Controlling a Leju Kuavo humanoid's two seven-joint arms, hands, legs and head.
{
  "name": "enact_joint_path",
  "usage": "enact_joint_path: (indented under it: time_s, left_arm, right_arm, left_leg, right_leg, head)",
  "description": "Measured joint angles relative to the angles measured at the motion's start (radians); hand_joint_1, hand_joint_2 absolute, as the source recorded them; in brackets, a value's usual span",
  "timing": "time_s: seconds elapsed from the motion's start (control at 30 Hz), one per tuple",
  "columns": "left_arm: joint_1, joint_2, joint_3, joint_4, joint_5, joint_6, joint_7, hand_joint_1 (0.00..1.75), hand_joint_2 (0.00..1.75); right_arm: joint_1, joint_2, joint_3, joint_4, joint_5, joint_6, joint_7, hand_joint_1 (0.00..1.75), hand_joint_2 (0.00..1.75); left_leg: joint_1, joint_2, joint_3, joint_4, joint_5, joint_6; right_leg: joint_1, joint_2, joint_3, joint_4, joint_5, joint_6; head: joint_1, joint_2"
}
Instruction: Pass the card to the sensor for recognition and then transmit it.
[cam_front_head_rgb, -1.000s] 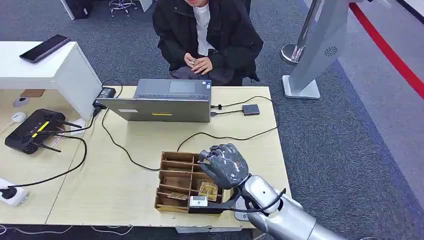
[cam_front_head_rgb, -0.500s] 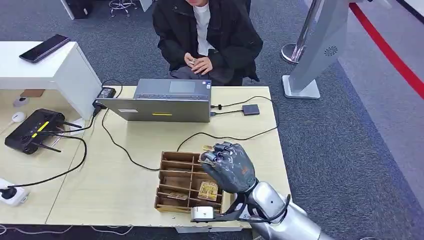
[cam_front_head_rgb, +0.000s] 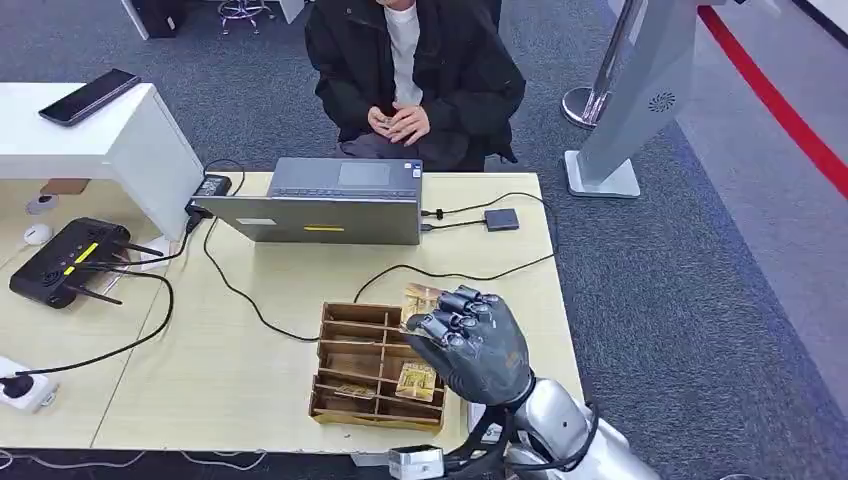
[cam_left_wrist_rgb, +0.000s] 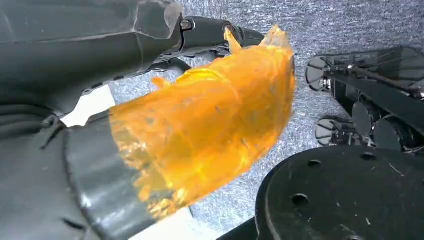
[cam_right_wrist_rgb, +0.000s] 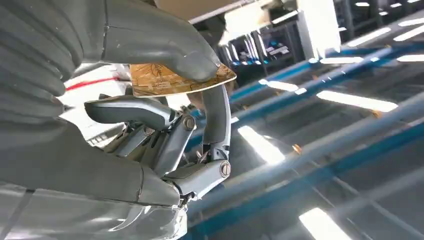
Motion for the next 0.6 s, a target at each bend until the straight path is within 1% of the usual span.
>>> enact_joint_path:
  time_s: [0.23,0.47,0.6]
  left_arm:
    - [-0.003,0.005,0.011,0.000,-0.033,-0.008,0.000,0.00,0.00]
    - [-0.012,0.016,0.015,0.000,-0.069,-0.014,0.002,0.00,0.00]
    - [-0.015,0.021,0.015,0.000,-0.078,-0.016,0.007,0.00,0.00]
  right_arm:
    - [-0.017,0.016,-0.024,-0.020,0.007,0.000,-0.002,1.75,1.75]
    - [-0.066,0.046,-0.036,-0.009,0.021,0.001,0.024,1.75,1.75]
    - [-0.084,0.059,-0.045,0.004,0.023,0.001,0.029,1.75,1.75]
  left_leg:
    - [0.000,0.000,0.000,0.000,0.000,0.000]
    - [0.000,0.000,0.000,0.000,0.000,0.000]
    - [0.000,0.000,0.000,0.000,0.000,0.000]
  right_leg:
    - [0.000,0.000,0.000,0.000,0.000,0.000]
    - [0.000,0.000,0.000,0.000,0.000,0.000]
    - [0.000,0.000,0.000,0.000,0.000,0.000]
  head:
    - [0.000,0.000]
    - [0.000,0.000]
    - [0.000,0.000]
